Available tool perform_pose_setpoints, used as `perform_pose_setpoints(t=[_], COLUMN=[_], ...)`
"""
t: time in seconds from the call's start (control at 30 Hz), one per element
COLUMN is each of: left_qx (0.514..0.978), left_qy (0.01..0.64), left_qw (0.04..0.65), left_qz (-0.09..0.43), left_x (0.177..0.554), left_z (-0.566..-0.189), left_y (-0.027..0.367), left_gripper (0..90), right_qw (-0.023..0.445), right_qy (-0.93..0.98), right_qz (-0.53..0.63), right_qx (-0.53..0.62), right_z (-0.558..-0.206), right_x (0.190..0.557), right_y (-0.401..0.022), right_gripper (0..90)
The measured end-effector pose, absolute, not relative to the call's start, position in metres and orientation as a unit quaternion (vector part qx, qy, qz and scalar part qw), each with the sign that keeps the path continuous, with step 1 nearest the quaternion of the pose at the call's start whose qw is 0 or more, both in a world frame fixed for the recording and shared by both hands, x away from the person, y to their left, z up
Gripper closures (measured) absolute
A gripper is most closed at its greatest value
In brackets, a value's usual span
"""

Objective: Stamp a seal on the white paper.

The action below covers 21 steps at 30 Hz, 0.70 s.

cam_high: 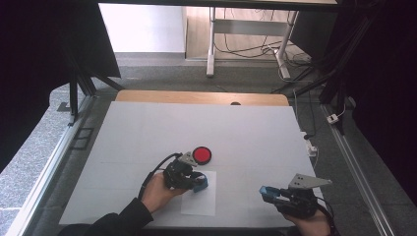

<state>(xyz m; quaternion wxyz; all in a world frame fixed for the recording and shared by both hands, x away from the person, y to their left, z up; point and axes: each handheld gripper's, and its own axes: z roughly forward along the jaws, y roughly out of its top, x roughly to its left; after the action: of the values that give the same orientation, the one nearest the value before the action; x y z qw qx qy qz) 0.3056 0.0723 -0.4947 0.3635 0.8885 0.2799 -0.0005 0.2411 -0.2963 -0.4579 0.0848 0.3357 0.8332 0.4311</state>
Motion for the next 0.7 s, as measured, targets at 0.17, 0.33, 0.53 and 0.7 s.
perform_pose_setpoints(t=[0.17, 0.33, 0.53, 0.7], left_qx=[0.886, 0.889, 0.89, 0.885], left_qy=[0.277, 0.269, 0.255, 0.253], left_qw=[0.371, 0.371, 0.377, 0.39], left_qz=[-0.001, -0.006, -0.006, -0.004], left_x=[0.306, 0.305, 0.301, 0.297], left_z=[-0.489, -0.485, -0.478, -0.471], left_y=[0.077, 0.079, 0.083, 0.087], left_gripper=[70.4, 70.4, 70.3, 70.3], right_qw=[0.085, 0.085, 0.085, 0.085], right_qy=[0.833, 0.833, 0.833, 0.832], right_qz=[0.431, 0.432, 0.432, 0.432], right_qx=[0.336, 0.336, 0.336, 0.336], right_z=[-0.458, -0.458, -0.458, -0.458], right_x=[0.241, 0.241, 0.241, 0.241], right_y=[-0.296, -0.296, -0.297, -0.297], right_gripper=[68.3, 68.3, 68.3, 68.3])
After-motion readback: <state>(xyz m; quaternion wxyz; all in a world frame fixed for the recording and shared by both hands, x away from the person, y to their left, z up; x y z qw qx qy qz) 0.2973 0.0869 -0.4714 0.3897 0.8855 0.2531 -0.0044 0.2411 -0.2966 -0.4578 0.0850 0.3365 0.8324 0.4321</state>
